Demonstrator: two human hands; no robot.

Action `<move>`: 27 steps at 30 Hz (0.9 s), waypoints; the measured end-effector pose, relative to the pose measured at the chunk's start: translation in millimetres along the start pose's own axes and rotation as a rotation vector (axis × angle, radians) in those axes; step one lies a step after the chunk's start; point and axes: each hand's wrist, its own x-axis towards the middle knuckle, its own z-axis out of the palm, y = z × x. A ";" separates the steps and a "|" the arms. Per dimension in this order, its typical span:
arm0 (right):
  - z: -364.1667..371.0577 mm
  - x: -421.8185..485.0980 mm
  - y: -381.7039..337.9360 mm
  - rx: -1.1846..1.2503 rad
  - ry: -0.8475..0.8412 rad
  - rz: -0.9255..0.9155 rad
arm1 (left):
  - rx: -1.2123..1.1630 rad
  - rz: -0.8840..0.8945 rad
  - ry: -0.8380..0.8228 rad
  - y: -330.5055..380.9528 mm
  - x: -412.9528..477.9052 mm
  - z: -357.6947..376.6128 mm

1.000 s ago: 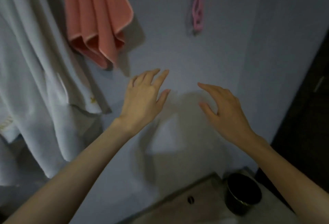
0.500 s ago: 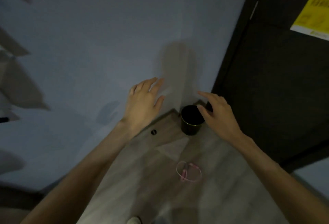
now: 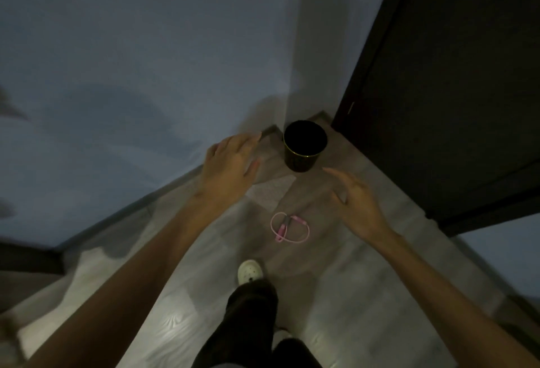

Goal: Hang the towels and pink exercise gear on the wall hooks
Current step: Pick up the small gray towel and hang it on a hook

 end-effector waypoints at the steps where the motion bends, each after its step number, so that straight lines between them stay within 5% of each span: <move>1: 4.5 7.3 7.7 0.014 -0.020 0.017 | -0.002 -0.013 -0.020 -4.0 5.4 11.4; 10: 57.4 103.5 87.1 -0.029 -0.152 0.182 | -0.080 -0.172 -0.294 -56.3 79.6 120.1; 27: 237.6 248.2 273.9 -0.027 -0.411 0.171 | -0.102 -0.506 -0.427 -119.2 90.6 385.8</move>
